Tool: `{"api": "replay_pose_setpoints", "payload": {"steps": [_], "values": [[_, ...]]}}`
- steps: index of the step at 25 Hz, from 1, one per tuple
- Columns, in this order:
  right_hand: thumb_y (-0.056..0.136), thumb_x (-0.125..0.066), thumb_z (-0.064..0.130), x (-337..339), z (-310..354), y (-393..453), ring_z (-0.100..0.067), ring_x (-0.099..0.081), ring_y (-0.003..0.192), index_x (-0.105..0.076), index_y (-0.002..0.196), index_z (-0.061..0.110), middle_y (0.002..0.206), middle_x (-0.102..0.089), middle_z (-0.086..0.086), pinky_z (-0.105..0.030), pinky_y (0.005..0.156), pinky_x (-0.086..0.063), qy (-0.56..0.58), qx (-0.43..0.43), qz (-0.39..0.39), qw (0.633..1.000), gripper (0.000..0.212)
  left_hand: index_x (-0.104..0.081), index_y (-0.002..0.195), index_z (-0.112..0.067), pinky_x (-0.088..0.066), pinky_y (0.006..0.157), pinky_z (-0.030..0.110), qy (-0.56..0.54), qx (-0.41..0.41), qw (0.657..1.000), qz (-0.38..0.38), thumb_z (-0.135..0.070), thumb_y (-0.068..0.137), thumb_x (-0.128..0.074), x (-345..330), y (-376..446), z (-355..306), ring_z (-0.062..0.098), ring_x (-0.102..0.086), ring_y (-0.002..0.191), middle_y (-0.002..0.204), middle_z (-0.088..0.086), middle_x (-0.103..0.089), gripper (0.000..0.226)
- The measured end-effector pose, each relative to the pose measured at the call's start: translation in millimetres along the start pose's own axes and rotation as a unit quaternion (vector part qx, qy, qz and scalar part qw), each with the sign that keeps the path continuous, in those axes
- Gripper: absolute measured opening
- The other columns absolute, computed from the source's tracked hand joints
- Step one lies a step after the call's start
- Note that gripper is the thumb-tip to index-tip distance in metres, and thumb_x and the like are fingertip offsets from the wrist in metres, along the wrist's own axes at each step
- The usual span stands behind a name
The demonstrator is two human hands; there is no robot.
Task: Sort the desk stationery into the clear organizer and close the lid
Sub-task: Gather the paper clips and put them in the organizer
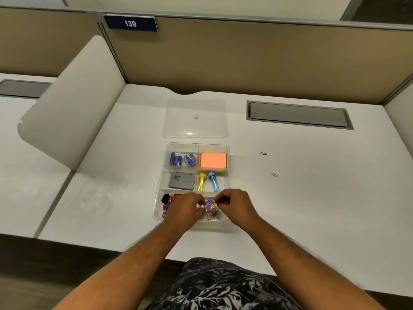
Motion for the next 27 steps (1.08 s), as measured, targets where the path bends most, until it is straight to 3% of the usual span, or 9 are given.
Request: {"api": "replay_pose_setpoints", "payload": {"steps": [4, 10, 16, 19, 22, 27], "values": [[0.083, -0.081, 0.011, 12.8, -7.8, -3.3, -0.005, -0.072, 0.079, -0.08, 0.09, 0.021, 0.085, -0.077, 0.009, -0.022, 0.08, -0.058, 0.048, -0.029, -0.058, 0.997, 0.013, -0.074, 0.1, -0.029, -0.054, 0.075, 0.029, 0.01, -0.038, 0.999, -0.021, -0.029, 0.089, -0.071, 3.6, 5.2, -6.7, 0.008, -0.061, 0.086, 0.101, -0.011, -0.071, 0.011], [0.085, -0.073, 0.004, 49.7, -28.6, 4.2, 0.001, -0.069, 0.082, -0.076, 0.092, 0.019, 0.085, -0.074, 0.014, -0.007, 0.074, -0.051, 0.078, -0.047, -0.153, 0.984, 0.017, -0.072, 0.113, -0.026, -0.056, 0.09, 0.029, -0.038, -0.1, 0.994, -0.017, -0.022, 0.095, -0.068, -8.0, 37.8, -55.5, 0.011, -0.065, 0.098, 0.111, -0.007, -0.072, 0.019], [0.083, -0.064, -0.002, 112.3, -83.1, 24.8, -0.006, -0.068, 0.079, -0.072, 0.095, 0.021, 0.085, -0.072, 0.007, -0.016, 0.076, -0.052, 0.087, -0.116, -0.228, 0.963, 0.027, -0.068, 0.109, -0.024, -0.054, 0.087, 0.035, -0.034, -0.187, 0.981, -0.021, -0.02, 0.092, -0.066, -27.7, 97.4, -120.8, 0.014, -0.062, 0.102, 0.111, -0.006, -0.065, 0.018], [0.084, -0.062, -0.003, 135.7, -114.7, 42.2, -0.006, -0.066, 0.079, -0.075, 0.094, 0.019, 0.085, -0.073, 0.008, -0.025, 0.083, -0.056, 0.05, -0.156, -0.239, 0.957, 0.027, -0.067, 0.11, -0.024, -0.051, 0.083, 0.034, 0.001, -0.184, 0.983, -0.025, -0.02, 0.092, -0.064, -34.6, 136.2, -148.3, 0.017, -0.062, 0.101, 0.112, -0.006, -0.064, 0.019], [0.087, -0.065, 0.002, 147.1, -138.8, 62.6, -0.016, -0.071, 0.091, -0.079, 0.1, 0.015, 0.097, -0.078, 0.001, -0.033, 0.092, -0.057, 0.017, -0.184, -0.221, 0.958, 0.024, -0.066, 0.115, -0.024, -0.049, 0.085, 0.032, 0.025, -0.173, 0.985, -0.008, -0.018, 0.092, -0.061, -46.0, 180.2, -166.8, 0.018, -0.063, 0.105, 0.117, -0.005, -0.064, 0.024], [0.084, -0.079, 0.025, 141.1, -153.4, 94.0, -0.017, -0.068, 0.091, -0.077, 0.097, 0.022, 0.098, -0.073, 0.003, -0.035, 0.083, -0.056, -0.047, -0.161, -0.12, 0.979, 0.013, -0.064, 0.123, -0.026, -0.046, 0.088, 0.031, 0.069, -0.134, 0.988, 0.041, -0.016, 0.093, -0.055, -68.1, 236.6, -184.7, 0.02, -0.06, 0.112, 0.12, -0.005, -0.064, 0.033]]}}
Point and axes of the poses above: each hand's wrist, its own y-axis towards the middle knuckle, its own x-axis out of the back of the hand, z = x × y, the point moved 1 cm from there along y, towards the middle knuckle
